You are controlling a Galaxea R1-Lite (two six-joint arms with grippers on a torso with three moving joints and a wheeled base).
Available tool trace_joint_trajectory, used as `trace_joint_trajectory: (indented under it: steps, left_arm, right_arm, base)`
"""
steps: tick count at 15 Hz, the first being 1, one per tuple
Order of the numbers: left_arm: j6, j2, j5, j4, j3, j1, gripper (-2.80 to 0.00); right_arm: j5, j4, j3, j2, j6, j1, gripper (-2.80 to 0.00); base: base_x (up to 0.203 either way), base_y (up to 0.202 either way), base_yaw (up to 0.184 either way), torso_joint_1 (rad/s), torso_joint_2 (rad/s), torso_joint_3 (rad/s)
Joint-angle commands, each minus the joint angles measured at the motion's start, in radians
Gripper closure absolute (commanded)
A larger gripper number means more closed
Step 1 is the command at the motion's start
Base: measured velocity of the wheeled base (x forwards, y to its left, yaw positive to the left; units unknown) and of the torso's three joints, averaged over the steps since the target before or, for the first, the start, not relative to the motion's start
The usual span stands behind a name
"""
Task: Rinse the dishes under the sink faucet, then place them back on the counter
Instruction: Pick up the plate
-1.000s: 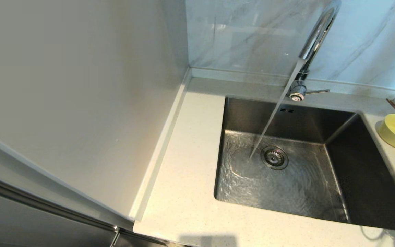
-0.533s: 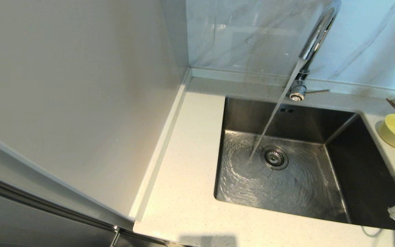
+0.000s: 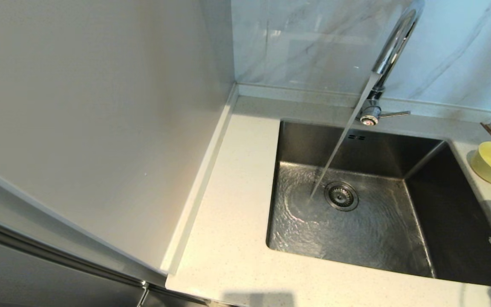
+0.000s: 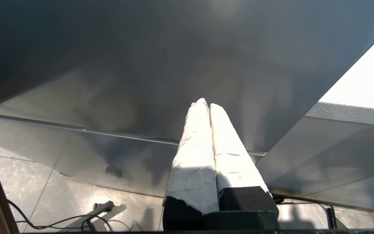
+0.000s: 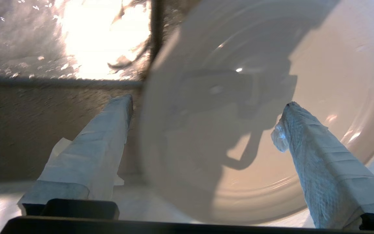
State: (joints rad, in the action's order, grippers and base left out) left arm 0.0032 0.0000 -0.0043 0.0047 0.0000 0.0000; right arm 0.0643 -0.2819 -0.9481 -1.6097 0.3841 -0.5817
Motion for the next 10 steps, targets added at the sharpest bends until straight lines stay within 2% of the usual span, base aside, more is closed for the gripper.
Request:
trace_joint_trajectory:
  steps: [1,2,4,10]
  left_arm:
    - [0.000,0.000,0.000,0.000,0.000,0.000,0.00]
    - [0.000,0.000,0.000,0.000,0.000,0.000,0.00]
    - [0.000,0.000,0.000,0.000,0.000,0.000,0.00]
    - [0.000,0.000,0.000,0.000,0.000,0.000,0.00]
  right_arm:
    - [0.000,-0.002,-0.028,-0.046,0.008,-0.017,-2.80]
    - [0.000,-0.002,-0.031,-0.053,0.026,-0.025,0.00]
    - [0.000,-0.002,-0.021,-0.053,0.068,-0.038,0.00]
    - [0.001,-0.006,-0.008,-0.041,0.069,-0.055,0.00]
  base:
    - [0.000,0.000,0.000,0.000,0.00,0.000]
    - [0.000,0.000,0.000,0.000,0.00,0.000]
    - [0.000,0.000,0.000,0.000,0.00,0.000]
    - [0.000,0.000,0.000,0.000,0.00,0.000]
